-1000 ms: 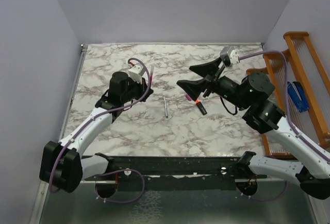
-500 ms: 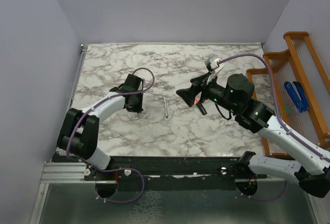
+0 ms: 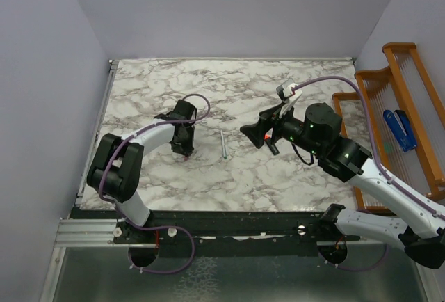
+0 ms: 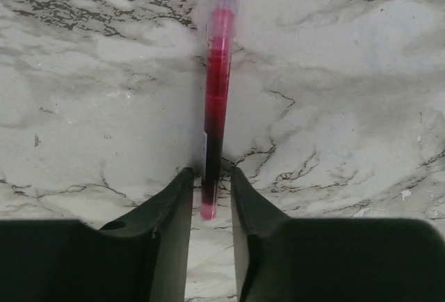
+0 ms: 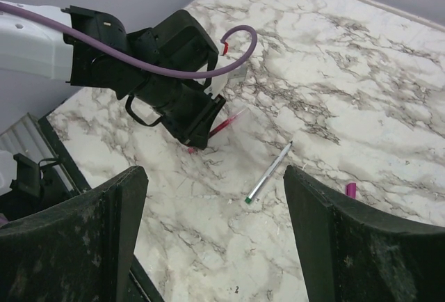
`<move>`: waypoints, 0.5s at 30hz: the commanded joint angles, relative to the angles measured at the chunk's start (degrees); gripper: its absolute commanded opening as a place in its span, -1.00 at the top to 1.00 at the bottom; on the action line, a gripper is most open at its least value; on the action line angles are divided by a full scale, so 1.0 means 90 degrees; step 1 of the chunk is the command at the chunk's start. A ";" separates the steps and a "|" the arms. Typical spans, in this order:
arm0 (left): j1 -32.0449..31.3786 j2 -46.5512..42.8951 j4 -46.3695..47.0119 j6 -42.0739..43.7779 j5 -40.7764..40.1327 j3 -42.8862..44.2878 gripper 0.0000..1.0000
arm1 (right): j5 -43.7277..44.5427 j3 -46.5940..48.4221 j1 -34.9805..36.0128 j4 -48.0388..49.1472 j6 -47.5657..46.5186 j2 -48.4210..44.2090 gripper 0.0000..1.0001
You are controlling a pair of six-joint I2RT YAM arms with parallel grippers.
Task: Insert the pens into the pen caps
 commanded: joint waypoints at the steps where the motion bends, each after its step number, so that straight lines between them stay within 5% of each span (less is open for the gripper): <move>1: 0.0010 0.0355 -0.0062 0.0050 -0.0144 0.0022 0.34 | 0.0148 -0.0036 -0.0008 -0.0166 -0.0036 -0.0076 -0.69; 3: 0.0016 0.0369 -0.0060 0.0066 -0.0178 0.0022 0.34 | 0.0148 -0.0036 -0.0010 -0.0185 -0.0037 -0.0071 -0.69; 5: 0.0018 0.0369 -0.0055 0.0091 -0.0197 0.0022 1.00 | 0.0145 -0.0043 -0.0009 -0.0196 -0.0038 -0.0062 -0.69; 13: 0.0010 0.0282 -0.0051 0.0067 -0.0277 0.0101 1.00 | 0.0500 -0.0434 -0.0008 -0.0214 0.0526 0.0462 -0.72; 15: 0.0010 0.0225 -0.0035 0.0062 -0.0187 0.0144 0.73 | 0.0536 -0.0388 -0.0008 -0.0466 0.1016 0.1160 -0.71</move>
